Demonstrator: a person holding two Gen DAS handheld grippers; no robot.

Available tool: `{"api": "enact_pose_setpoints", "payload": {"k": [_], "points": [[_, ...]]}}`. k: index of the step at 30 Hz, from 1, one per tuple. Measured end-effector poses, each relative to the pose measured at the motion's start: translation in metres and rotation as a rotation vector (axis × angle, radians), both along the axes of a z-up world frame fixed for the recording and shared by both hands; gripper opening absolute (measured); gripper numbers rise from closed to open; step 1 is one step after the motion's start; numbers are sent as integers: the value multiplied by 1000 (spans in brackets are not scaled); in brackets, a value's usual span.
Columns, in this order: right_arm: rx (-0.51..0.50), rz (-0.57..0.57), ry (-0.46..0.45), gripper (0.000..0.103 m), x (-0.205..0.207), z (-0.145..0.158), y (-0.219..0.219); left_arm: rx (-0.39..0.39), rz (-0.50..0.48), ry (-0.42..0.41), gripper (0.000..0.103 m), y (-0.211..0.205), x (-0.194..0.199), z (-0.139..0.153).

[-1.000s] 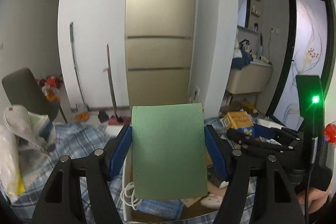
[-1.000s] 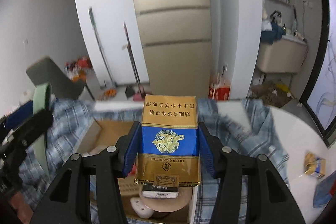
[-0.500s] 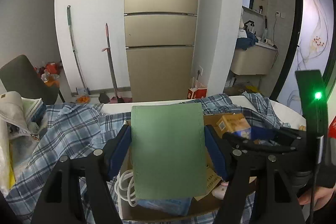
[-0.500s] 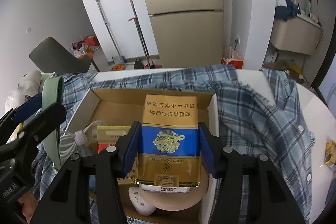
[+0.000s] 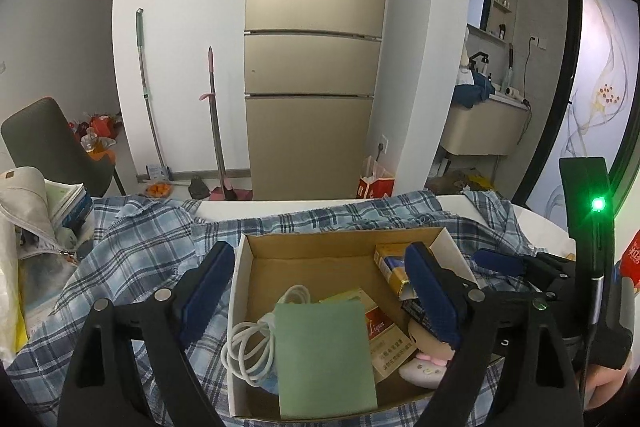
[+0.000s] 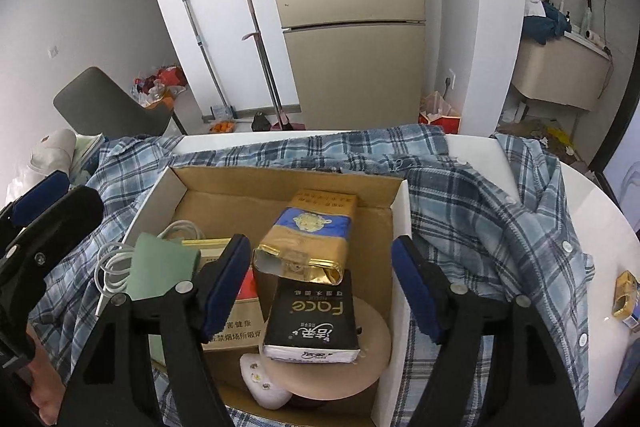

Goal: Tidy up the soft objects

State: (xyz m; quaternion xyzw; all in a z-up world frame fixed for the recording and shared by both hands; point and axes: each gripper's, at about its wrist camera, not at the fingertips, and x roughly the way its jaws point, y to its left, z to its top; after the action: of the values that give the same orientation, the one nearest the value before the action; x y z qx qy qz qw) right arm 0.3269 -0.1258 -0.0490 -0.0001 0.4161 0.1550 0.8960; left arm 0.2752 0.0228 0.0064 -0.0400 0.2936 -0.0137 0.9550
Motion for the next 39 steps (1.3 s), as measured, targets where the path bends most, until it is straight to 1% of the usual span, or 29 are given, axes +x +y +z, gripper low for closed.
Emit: {"api": "enact_pose_setpoints", "payload": {"k": [4,7,10,17,20,22,23,25,27,28,31,33,35,39], "points": [[-6,-9,-27,72,-3,7,0,8,-1,-24,89,-1,-5,6],[-13,-31,-48,72,-8,14,-2,40,13,-48,89,-5,-12,11],[-16,-42,-70,72,-16,25,-6,47,7,-63,89,-7,-19,19],[-32,-46,-183,76,-50,65,-16,65,2,-154,89,-15,-54,58],[-25,-51,-238,80,-70,83,-21,81,-2,-195,89,-19,-76,75],[-14,-54,-269,87,-84,95,-25,77,-9,-228,89,-19,-94,87],[-4,-51,-288,89,-92,101,-27,75,-10,-248,89,-19,-104,92],[17,-53,-336,99,-108,111,-30,74,-9,-287,89,-19,-123,102],[45,-64,-408,103,-128,122,-36,82,3,-327,98,-18,-143,108],[62,-75,-449,103,-139,126,-39,73,3,-352,103,-16,-154,109],[107,-98,-537,103,-168,137,-50,71,20,-397,103,-11,-179,111],[127,-80,-574,103,-183,141,-53,63,23,-422,103,-8,-192,112],[128,-60,-611,103,-197,144,-55,63,12,-454,103,-6,-210,112],[112,-22,-688,103,-222,143,-54,94,-13,-516,103,-9,-241,109]]}}
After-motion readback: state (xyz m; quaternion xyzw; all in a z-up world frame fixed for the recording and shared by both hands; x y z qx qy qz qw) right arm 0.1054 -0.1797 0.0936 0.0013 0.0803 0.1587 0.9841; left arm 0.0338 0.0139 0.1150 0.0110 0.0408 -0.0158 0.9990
